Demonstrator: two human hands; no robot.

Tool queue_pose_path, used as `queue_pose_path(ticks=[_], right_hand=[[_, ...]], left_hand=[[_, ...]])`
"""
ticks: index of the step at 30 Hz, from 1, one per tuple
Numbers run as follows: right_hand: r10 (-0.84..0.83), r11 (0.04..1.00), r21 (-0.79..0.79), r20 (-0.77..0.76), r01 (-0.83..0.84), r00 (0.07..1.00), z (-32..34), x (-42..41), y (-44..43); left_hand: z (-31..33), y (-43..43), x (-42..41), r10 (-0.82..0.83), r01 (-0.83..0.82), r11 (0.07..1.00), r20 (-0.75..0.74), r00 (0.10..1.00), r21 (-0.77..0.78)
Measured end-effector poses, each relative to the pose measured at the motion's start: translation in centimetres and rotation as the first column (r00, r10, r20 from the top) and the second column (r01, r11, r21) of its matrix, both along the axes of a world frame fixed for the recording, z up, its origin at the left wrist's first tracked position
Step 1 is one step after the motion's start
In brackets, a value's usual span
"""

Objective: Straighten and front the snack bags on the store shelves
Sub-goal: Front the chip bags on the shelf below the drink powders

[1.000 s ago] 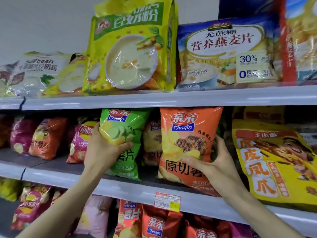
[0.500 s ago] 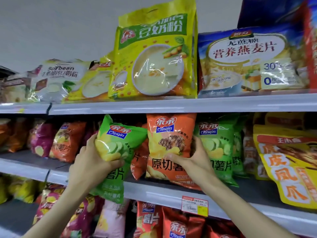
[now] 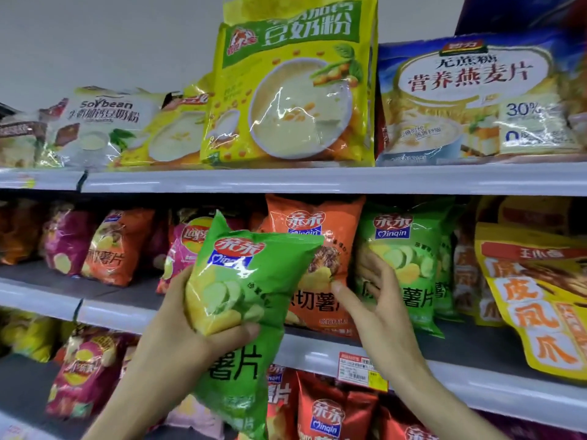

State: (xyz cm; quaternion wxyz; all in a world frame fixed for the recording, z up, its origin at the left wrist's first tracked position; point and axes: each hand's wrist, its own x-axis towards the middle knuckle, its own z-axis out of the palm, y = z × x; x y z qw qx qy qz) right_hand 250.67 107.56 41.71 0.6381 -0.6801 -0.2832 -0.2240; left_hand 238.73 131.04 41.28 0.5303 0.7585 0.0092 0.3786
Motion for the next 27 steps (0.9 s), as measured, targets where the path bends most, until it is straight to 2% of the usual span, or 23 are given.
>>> queue_pose_path(ticks=[1, 5, 7, 9, 11, 14, 18, 21, 27], right_hand=[[0.064, 0.998, 0.024, 0.012, -0.064, 0.998, -0.5, -1.2, -0.6], [0.323, 0.932, -0.149, -0.08, -0.332, 0.943, -1.9, -5.8, -2.6], [0.306, 0.928, -0.196, -0.086, -0.317, 0.948, -1.9, -6.1, -3.6], [0.22, 0.946, -0.229, -0.07, -0.23, 0.973, -1.4, -5.5, -4.9], [0.157, 0.96, -0.221, -0.078, -0.171, 0.985, -0.4, -4.3, -6.4], [0.155, 0.971, -0.154, -0.177, -0.183, 0.972, 1.4, -2.1, -8.8], [0.09, 0.988, -0.102, -0.254, -0.12, 0.963, 3.4, 1.4, -11.4], [0.035, 0.997, -0.056, -0.189, -0.047, 0.981, 3.8, 3.1, -12.0], [-0.084, 0.988, -0.135, -0.03, 0.079, 0.996, 1.5, 3.8, -12.0]], left_hand=[[0.0, -1.4, 0.6, -0.033, 0.033, 0.999, 0.023, 0.999, 0.017], [-0.2, -7.1, 2.8, -0.136, 0.13, 0.99, 0.117, 0.984, 0.053], [-0.2, -9.6, 3.9, -0.205, 0.196, 0.978, 0.143, 0.968, 0.076], [0.1, -11.4, 4.9, -0.291, 0.281, 0.956, 0.143, 0.946, 0.085], [0.8, -12.7, 5.5, -0.406, 0.399, 0.913, 0.116, 0.906, 0.078], [1.5, -13.5, 5.6, -0.508, 0.501, 0.859, 0.053, 0.859, 0.106], [1.7, -12.6, 5.9, -0.44, 0.443, 0.874, -0.063, 0.896, 0.199], [1.1, -11.1, 6.9, -0.353, 0.343, 0.887, -0.026, 0.935, 0.309], [0.1, -8.9, 8.6, -0.287, 0.276, 0.906, -0.014, 0.958, 0.32]])
